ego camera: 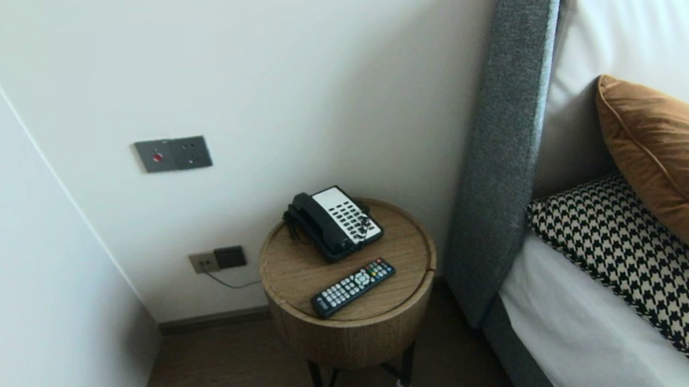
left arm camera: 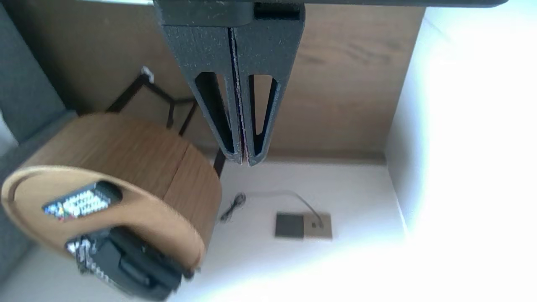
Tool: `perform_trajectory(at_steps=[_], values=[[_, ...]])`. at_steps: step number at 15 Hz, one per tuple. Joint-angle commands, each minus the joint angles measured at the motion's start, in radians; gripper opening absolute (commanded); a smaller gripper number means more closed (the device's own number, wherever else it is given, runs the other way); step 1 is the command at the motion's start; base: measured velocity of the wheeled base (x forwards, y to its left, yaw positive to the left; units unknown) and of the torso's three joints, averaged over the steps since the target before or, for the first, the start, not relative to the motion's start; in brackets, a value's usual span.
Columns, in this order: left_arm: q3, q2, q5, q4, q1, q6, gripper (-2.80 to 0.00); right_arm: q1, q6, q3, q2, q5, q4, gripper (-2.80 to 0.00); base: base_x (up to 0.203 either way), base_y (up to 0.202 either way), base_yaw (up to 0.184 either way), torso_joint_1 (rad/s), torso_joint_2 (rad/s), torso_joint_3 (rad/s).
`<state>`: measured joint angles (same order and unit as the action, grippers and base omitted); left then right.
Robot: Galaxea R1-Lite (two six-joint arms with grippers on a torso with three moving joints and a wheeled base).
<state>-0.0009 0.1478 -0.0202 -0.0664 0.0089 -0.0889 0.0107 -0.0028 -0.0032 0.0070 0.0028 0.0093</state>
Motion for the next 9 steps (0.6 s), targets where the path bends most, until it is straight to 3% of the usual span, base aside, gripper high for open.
perform_trajectory(at_steps=[1,9], values=[[0.001,-0.060,0.030,0.005,-0.001,-0.002,-2.80,0.000,0.000,0.000,0.001,0.000,0.000,-2.80,0.000,0.000,0.000,0.000,0.00,0.000],[0.001,-0.151,0.046,0.017,-0.001,0.051,-2.80,0.000,0.000,0.000,-0.001,0.000,0.000,-2.80,0.000,0.000,0.000,0.000,0.00,0.000]])
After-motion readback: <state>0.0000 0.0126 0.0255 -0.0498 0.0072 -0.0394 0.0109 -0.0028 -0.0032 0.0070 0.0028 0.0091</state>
